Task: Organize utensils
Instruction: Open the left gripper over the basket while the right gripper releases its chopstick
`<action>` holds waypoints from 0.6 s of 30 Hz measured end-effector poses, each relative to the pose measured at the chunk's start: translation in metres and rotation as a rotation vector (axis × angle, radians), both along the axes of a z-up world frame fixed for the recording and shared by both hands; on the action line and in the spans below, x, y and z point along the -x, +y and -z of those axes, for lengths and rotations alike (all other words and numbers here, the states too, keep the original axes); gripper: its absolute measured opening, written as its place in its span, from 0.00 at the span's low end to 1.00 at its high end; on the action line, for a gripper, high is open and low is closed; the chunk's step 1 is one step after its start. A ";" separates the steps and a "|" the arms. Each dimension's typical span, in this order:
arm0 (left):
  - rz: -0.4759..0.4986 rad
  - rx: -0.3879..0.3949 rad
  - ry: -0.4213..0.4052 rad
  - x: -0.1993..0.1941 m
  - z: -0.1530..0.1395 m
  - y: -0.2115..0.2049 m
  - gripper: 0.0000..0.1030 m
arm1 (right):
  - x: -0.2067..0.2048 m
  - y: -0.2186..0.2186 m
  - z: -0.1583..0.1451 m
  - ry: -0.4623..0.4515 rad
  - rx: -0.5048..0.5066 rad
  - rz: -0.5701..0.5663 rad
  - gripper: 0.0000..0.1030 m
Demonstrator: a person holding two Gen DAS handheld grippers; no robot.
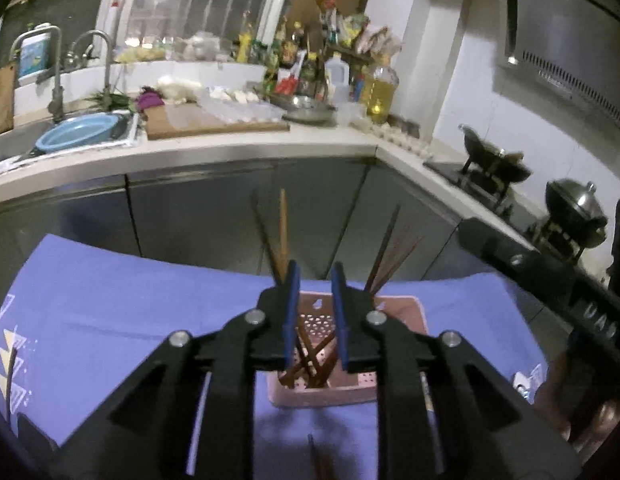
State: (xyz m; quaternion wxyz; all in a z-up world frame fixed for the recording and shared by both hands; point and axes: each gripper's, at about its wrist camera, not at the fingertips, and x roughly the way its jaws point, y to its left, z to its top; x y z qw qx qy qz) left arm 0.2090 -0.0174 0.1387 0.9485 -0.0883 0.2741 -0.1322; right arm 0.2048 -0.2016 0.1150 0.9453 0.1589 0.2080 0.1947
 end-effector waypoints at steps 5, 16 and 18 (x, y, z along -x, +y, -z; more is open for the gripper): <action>0.000 -0.005 -0.052 0.048 -0.002 0.011 0.16 | 0.047 -0.007 -0.003 -0.037 -0.024 -0.016 0.49; 0.048 -0.144 0.188 0.125 0.118 0.019 0.19 | 0.121 0.024 0.155 0.321 0.176 -0.084 0.42; 0.061 -0.145 0.249 0.136 0.142 0.020 0.19 | 0.134 0.035 0.180 0.363 0.234 -0.096 0.35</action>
